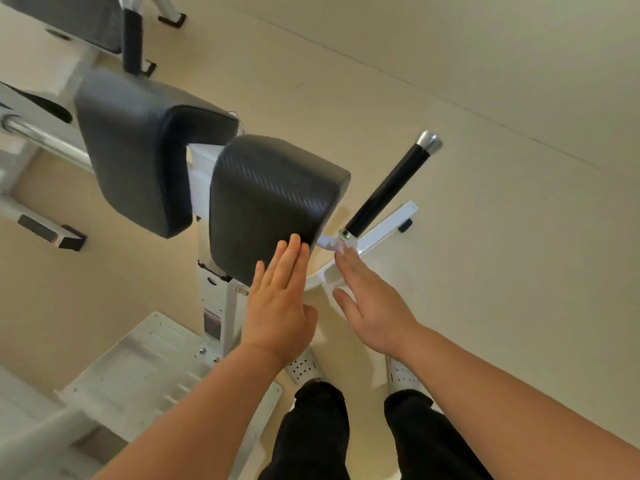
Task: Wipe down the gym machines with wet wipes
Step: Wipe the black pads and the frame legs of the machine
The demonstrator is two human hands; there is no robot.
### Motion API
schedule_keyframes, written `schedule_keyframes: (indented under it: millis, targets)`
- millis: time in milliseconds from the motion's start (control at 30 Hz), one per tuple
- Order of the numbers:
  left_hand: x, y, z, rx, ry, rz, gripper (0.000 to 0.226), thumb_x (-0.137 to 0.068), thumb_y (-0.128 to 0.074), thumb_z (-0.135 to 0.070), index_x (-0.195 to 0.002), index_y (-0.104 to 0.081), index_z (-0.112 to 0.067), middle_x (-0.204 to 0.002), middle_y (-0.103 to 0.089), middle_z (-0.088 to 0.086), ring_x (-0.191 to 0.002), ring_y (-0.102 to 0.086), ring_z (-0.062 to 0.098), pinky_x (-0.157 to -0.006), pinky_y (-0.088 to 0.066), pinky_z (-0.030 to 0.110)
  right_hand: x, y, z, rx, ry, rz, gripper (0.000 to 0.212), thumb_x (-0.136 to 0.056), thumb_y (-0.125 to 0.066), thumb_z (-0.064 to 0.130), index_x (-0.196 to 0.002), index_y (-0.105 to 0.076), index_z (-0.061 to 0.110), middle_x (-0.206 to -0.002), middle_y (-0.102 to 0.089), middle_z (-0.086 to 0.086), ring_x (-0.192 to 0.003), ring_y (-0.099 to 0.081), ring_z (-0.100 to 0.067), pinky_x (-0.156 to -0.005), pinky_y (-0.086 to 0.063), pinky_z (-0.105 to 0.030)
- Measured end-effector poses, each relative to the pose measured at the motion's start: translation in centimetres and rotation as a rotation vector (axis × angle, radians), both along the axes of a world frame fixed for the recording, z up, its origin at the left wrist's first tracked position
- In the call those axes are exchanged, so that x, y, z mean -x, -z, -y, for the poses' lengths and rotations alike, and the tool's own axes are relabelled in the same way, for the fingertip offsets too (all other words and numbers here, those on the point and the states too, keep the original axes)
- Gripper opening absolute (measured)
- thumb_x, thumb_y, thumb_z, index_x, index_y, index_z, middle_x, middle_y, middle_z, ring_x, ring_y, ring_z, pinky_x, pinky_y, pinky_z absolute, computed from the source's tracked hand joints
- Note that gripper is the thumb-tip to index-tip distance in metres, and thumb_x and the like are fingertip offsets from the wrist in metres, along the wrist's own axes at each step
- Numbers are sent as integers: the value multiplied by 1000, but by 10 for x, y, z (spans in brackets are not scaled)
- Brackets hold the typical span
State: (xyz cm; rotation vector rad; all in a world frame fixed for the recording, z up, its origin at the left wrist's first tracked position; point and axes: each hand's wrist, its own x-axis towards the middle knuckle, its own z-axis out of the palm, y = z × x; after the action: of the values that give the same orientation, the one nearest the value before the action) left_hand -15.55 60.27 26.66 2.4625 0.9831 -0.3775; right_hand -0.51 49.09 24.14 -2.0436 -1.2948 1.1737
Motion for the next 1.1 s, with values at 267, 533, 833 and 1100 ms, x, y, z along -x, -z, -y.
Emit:
schedule_keyframes:
  millis: [267,533,833,1100]
  targets:
    - [4,-140,-25,356,-258,80,65,-98,-61,-37,-156,-34,-25,-160,-35,-4,-146,-35,18,-120,-31,39,-23,-171,-34,50,251,-199,48,-109,-45,30,-157,-38,30,-157,-44,11,-141,-42,-5,-110,-36,-17]
    - [-62,-210,-52,725,-681,449,33,-101,-55,-42,-133,-55,-34,-107,-70,-12,-101,-65,7,-94,-53,32,-73,-222,-91,-57,274,-431,34,-105,-55,17,-136,-66,24,-125,-71,13,-118,-65,-7,-107,-52,-43]
    - [-203,-217,-55,620,-1236,633,20,-96,-68,-27,-115,-69,-30,-99,-73,-5,-96,-69,14,-78,-53,26,-225,-221,-150,27,-97,-593,38,-104,-54,12,-138,-62,28,-123,-71,11,-114,-66,-9,-100,-56,-37]
    - [-254,-255,-56,516,-1565,803,16,-92,-72,-21,-107,-71,-27,-97,-71,-3,-94,-66,17,-74,-54,26,-273,-257,-193,80,-434,-555,44,-103,-59,21,-143,-53,40,-123,-67,16,-109,-66,-2,-95,-55,-24]
